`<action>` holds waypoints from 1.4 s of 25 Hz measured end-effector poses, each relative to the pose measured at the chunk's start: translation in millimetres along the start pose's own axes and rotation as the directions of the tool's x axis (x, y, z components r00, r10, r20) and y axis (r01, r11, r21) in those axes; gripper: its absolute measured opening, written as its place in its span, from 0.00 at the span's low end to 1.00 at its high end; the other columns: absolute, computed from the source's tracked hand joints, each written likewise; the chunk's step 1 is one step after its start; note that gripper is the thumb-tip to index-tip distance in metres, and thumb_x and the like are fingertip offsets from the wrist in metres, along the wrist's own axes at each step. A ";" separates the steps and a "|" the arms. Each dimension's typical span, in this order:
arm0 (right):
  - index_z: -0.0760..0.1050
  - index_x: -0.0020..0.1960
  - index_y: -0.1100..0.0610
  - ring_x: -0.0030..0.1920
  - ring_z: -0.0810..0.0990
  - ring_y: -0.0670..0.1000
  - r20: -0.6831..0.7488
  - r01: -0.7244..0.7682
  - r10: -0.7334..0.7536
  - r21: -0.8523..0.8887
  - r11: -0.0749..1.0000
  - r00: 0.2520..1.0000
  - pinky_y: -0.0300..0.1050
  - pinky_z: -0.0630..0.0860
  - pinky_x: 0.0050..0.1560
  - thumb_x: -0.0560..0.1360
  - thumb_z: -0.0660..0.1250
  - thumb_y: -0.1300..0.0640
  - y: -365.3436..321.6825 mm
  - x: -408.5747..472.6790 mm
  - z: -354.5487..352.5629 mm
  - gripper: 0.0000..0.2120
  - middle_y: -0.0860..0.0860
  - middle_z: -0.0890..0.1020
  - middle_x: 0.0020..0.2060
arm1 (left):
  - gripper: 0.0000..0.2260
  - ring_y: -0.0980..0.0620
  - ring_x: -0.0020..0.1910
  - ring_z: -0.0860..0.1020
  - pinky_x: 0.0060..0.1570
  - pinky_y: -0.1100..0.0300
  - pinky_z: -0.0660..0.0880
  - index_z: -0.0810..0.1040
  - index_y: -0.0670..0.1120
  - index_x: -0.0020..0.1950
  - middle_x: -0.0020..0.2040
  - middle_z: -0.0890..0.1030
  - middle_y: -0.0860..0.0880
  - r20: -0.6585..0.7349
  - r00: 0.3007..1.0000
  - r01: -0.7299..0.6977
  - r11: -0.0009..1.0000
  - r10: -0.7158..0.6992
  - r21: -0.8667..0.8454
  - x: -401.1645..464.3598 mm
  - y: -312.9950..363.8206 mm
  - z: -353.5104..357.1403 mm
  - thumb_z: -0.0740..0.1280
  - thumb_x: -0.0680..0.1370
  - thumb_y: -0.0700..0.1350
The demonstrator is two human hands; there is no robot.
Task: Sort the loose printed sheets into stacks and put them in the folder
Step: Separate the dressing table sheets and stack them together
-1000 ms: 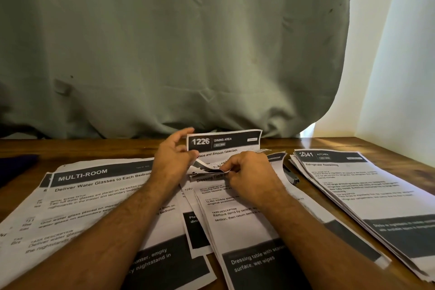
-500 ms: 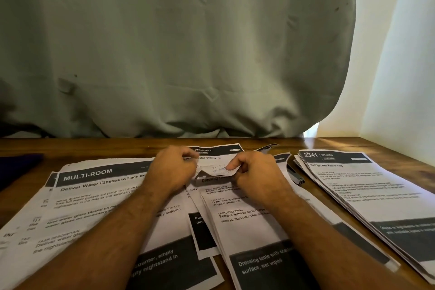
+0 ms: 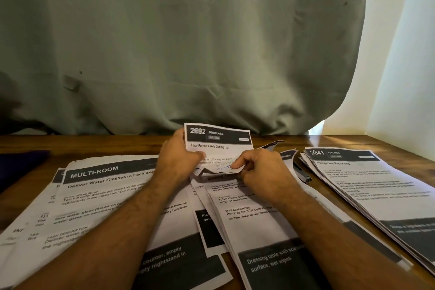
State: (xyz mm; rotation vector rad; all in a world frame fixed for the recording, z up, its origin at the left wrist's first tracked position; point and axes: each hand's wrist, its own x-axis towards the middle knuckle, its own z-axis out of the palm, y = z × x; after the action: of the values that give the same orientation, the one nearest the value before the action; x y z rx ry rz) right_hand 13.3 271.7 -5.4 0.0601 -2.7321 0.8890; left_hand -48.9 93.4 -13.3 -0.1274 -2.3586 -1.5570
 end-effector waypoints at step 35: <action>0.80 0.48 0.46 0.49 0.79 0.46 -0.177 0.066 -0.065 -0.002 0.998 0.982 0.40 0.79 0.55 0.77 0.68 0.60 4.3 3.7 3.3 0.08 0.47 0.82 0.53 | 0.29 0.56 0.45 0.81 0.34 0.69 0.79 0.72 0.43 0.71 0.59 0.83 0.48 -0.082 0.996 -0.054 0.992 0.045 -0.115 9.9 -6.1 -3.8 0.77 0.72 0.36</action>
State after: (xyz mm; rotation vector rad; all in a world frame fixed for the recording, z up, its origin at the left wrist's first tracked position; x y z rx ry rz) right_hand 8.5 273.5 -9.5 0.0677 -2.5488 0.8397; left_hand -58.9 86.5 -14.4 -0.1465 -2.1877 -1.6461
